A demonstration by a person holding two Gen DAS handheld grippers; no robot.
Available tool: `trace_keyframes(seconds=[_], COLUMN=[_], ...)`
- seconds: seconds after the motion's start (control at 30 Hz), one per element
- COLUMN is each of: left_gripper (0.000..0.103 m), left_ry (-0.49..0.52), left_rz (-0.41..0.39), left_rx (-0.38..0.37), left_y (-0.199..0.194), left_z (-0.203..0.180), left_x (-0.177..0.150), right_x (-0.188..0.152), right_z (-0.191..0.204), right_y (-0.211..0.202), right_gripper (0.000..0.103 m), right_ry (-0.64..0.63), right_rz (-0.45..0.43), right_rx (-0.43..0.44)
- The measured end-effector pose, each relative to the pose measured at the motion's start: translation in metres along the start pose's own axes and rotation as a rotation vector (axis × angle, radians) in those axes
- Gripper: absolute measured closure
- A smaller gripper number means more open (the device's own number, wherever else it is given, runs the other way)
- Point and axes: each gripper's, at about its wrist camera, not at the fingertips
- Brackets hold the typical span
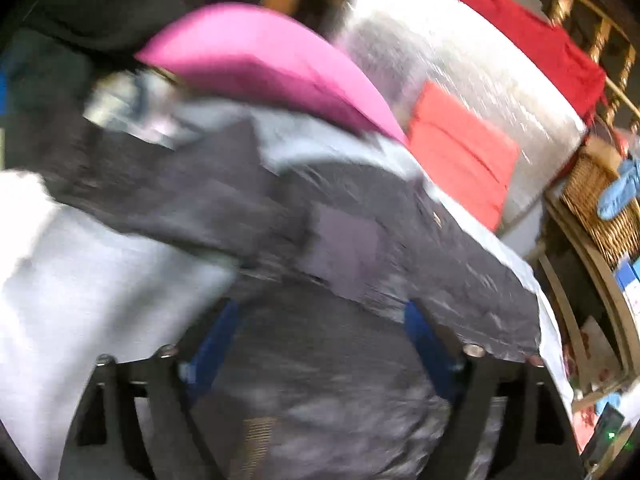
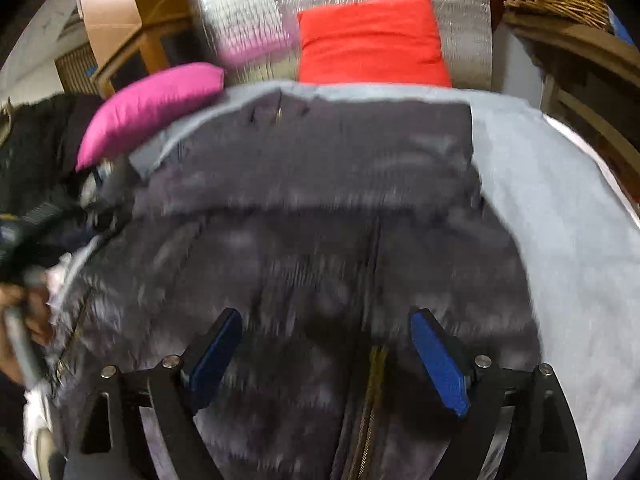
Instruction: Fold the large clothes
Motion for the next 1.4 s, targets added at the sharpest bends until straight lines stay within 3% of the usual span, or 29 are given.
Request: trace_keyframes(seconds=[0.1,0.2,0.33,0.53,0.67,0.7,0.73,0.77,0.8,0.87,1.07,1.23,1.4], left_gripper=[0.014,0.014,0.015,0.015,0.015,0.018,0.039,0.075,0.084,0.092,0.093,0.093,0.094], left_ry=[-0.108,-0.233,-0.188,-0.129,-0.129,-0.142,-0.164,-0.175,-0.177,-0.161,-0.022,0.168,0.316], left_rz=[-0.016,-0.022,-0.030,-0.039,-0.005,0.007,0.032,0.058,0.091,0.081,-0.039,-0.172,-0.248], left_rx=[0.095,0.247,0.426,0.403,0.433,0.431,0.411,0.399,0.416,0.402,0.353,0.275,0.150], left_y=[-0.025,-0.034,-0.028,0.013,0.040,0.047,0.055,0.059,0.062,0.056,0.002,-0.048,-0.065], left_z=[0.068,0.146,0.207,0.243,0.264,0.270,0.277,0.282,0.285,0.280,0.218,0.113,-0.008], left_x=[-0.001,-0.003,0.010,0.040,0.047,0.047,0.046,0.047,0.047,0.048,0.076,0.111,0.129], right_x=[-0.006,-0.017,-0.023,-0.025,-0.024,-0.024,-0.024,-0.024,-0.024,-0.024,-0.025,-0.025,-0.024], right_z=[0.000,0.011,0.019,0.013,0.014,0.014,0.014,0.015,0.014,0.014,0.014,0.014,0.011], right_y=[-0.008,-0.005,0.014,0.014,0.018,0.018,0.018,0.018,0.019,0.019,0.018,0.017,0.017], right_gripper=[0.014,0.014,0.012,0.009,0.008,0.008,0.007,0.007,0.007,0.007,0.007,0.007,0.007], right_ry=[-0.016,-0.071,-0.085,-0.076,-0.061,-0.059,-0.058,-0.058,-0.056,-0.053,-0.049,-0.044,-0.018], right_rz=[-0.022,-0.040,-0.014,-0.014,-0.017,-0.017,-0.019,-0.020,-0.020,-0.021,-0.024,-0.025,-0.028], right_rx=[-0.007,-0.023,-0.046,-0.023,-0.002,0.001,0.002,0.003,0.005,0.006,0.010,0.017,0.049])
Point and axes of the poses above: each gripper's, at about its wrist camera, not at the fingertips, and y roughly the way its jaws point, z to its left, x to its top, and after that the axes turned 14 degrees about y, right-handed
